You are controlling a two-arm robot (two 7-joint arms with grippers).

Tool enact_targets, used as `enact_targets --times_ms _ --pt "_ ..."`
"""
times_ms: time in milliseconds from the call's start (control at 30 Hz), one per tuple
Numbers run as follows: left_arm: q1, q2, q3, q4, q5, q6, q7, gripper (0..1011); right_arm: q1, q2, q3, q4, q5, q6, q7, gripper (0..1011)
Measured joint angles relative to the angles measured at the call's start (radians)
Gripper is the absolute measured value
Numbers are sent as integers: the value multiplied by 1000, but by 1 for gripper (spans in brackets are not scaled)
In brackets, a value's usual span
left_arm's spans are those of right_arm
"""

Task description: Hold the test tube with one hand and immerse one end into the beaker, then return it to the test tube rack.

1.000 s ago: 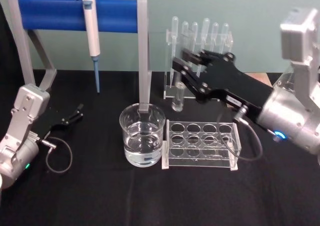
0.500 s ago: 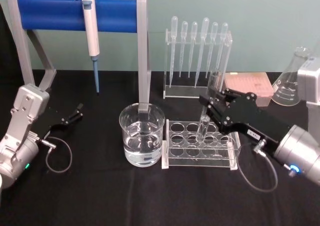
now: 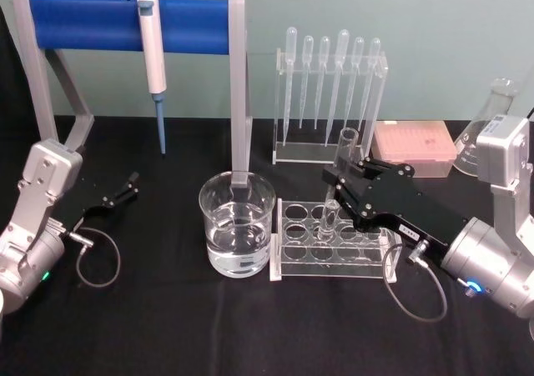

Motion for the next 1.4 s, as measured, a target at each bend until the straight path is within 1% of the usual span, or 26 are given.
enact_targets --times_ms 300,633,867,1067,1167,1300,1333,1367,1400 --pt "0 0 0 0 0 0 0 1000 0 -13 2 19 -18 -22 8 225" --pt "0 0 0 0 0 0 0 1000 2 -33 -16 77 -62 -68 28 225" --pt "0 0 0 0 0 0 0 1000 5 -46 -21 120 -73 -98 46 225" --pt "0 0 0 0 0 0 0 1000 12 -51 -27 145 -83 -98 54 225" --pt "0 0 0 0 0 0 0 1000 19 -50 -35 151 -95 -84 57 225" --pt "0 0 0 0 0 0 0 1000 27 -46 -44 148 -111 -55 56 283" --pt "0 0 0 0 0 0 0 1000 28 -45 -45 147 -113 -49 55 342" --pt "0 0 0 0 0 0 0 1000 29 -44 -46 145 -116 -43 54 365" --pt "0 0 0 0 0 0 0 1000 29 -41 -48 140 -121 -31 51 427"
